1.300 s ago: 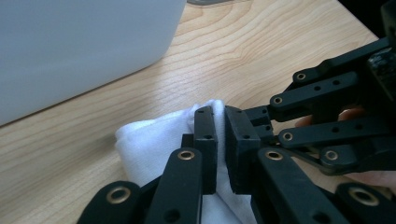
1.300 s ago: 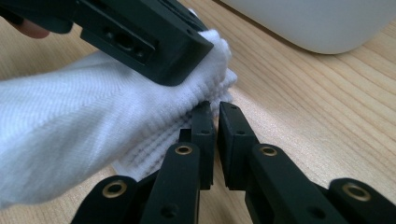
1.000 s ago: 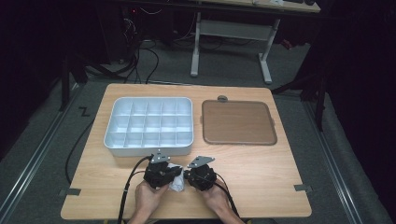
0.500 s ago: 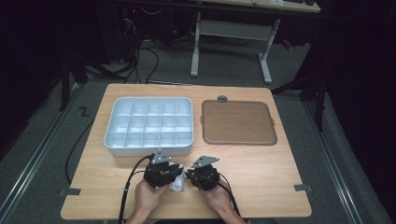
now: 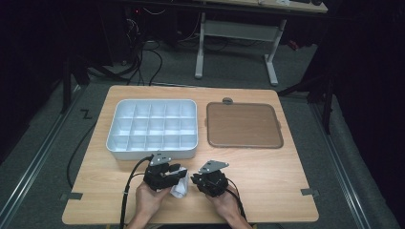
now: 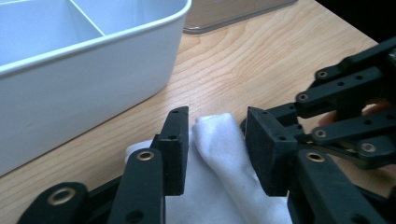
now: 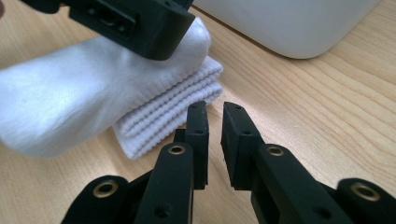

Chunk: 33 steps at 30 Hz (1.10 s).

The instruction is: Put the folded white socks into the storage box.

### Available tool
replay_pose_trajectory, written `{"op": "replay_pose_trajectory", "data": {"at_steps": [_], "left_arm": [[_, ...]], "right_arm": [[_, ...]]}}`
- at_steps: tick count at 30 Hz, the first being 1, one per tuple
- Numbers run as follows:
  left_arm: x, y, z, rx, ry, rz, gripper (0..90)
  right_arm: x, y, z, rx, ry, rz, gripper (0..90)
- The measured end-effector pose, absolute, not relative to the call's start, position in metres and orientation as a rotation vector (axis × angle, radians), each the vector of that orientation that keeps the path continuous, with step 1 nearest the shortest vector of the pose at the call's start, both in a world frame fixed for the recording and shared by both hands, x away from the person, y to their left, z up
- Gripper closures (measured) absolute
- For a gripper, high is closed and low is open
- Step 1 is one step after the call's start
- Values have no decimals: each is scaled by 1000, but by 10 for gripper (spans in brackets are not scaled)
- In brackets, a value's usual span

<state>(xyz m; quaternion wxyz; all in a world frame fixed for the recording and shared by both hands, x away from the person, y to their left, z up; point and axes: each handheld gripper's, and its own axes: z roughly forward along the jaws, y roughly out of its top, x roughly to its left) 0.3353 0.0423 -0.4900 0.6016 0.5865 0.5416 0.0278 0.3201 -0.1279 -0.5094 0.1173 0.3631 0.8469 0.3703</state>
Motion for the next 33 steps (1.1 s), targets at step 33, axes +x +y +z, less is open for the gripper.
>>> {"op": "replay_pose_trajectory", "data": {"at_steps": [33], "left_arm": [[346,59,-510,1423,1384,161,521]], "right_arm": [[290,-89,-469,840,2486,1171,688]]}}
